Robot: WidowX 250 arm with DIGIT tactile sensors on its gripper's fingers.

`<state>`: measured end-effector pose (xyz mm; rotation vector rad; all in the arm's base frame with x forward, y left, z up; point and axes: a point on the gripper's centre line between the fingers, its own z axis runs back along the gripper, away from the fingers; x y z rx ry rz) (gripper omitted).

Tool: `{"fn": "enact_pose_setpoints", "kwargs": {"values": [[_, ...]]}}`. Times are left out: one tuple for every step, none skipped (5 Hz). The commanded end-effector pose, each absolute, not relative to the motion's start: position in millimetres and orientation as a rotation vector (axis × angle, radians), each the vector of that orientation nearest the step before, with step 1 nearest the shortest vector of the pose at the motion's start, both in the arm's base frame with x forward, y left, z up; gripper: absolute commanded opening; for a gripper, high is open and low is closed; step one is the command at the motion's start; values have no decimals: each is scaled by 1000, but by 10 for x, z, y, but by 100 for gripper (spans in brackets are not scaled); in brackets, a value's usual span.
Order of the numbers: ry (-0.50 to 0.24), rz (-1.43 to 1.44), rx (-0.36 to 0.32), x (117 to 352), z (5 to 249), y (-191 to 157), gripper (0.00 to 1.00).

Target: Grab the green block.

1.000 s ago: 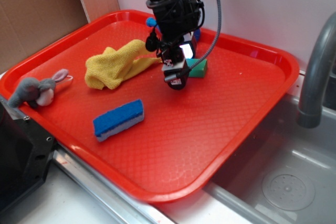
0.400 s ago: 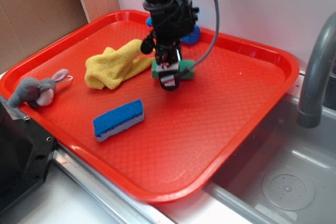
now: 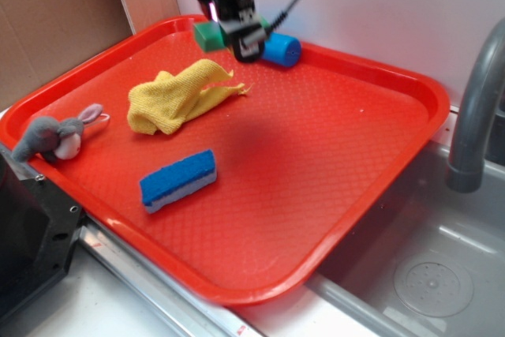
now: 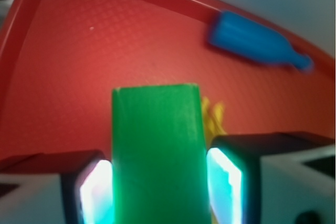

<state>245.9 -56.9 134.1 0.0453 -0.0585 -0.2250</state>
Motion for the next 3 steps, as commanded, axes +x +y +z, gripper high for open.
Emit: {"fn": "enact_pose_setpoints", "kwargs": {"values": [[-148, 183, -1, 2077, 2001, -687, 0], [-163, 245, -46, 1864, 2076, -612, 0], [-153, 219, 16, 1938, 2046, -591, 0]]}}
